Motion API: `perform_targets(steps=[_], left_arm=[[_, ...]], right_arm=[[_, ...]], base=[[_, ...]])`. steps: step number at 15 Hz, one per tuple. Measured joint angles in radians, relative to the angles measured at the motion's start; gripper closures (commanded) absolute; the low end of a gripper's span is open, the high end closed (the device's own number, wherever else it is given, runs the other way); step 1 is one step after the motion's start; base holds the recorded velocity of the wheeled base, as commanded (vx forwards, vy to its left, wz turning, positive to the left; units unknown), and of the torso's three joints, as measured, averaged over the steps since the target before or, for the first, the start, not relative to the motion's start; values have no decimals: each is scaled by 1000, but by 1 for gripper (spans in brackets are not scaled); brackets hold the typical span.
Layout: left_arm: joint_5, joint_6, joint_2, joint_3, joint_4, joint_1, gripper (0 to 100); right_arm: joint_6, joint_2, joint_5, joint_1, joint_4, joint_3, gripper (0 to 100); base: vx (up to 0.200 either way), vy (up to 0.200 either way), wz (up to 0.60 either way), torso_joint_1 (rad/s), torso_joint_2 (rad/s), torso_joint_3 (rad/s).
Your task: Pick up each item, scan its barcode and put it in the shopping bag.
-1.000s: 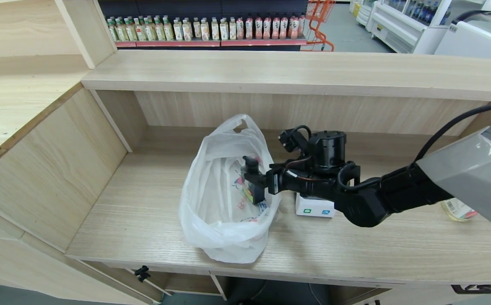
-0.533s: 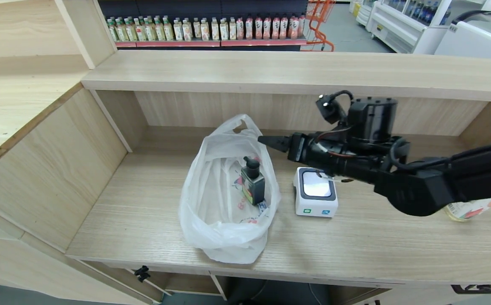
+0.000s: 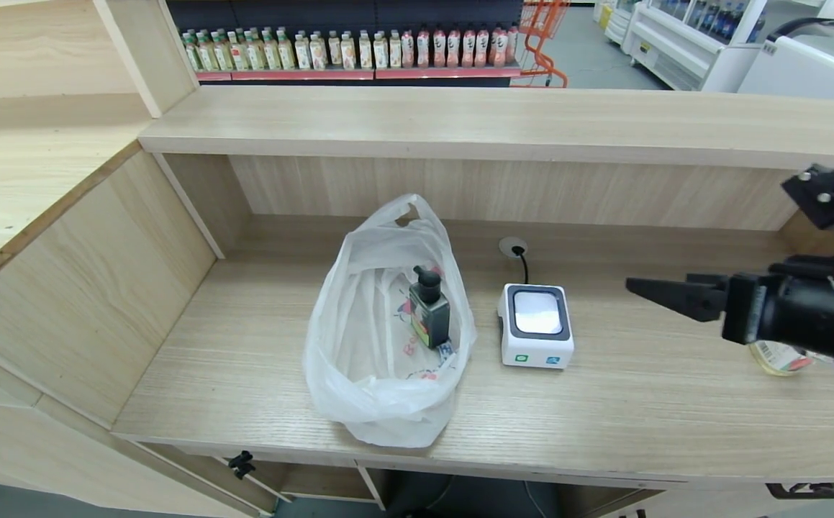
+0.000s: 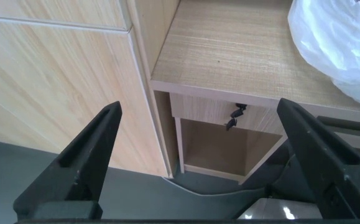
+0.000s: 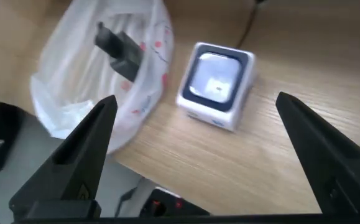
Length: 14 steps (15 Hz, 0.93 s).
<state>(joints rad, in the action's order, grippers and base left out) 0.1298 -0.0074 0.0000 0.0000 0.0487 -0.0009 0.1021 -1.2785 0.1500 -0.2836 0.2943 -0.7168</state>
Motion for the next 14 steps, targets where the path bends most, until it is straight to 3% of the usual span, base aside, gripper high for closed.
perform_targets(steps=[2, 7, 11, 14], left_arm=[[0, 0, 0, 0, 0, -1, 0], [-1, 8, 0, 0, 0, 0, 0], [-1, 7, 0, 0, 0, 0, 0], [-1, 16, 0, 0, 0, 0, 0]], right_arm=[[-21, 102, -79, 28, -33, 62, 0], [-28, 267, -110, 146, -172, 111, 0], [-28, 319, -138, 195, -184, 135, 0], [-28, 324, -151, 200, -183, 133, 0]], base=[[0, 0, 0, 0, 0, 0], [-200, 0, 0, 8, 3, 1], [0, 0, 0, 0, 0, 0], [0, -200, 0, 4, 4, 6]])
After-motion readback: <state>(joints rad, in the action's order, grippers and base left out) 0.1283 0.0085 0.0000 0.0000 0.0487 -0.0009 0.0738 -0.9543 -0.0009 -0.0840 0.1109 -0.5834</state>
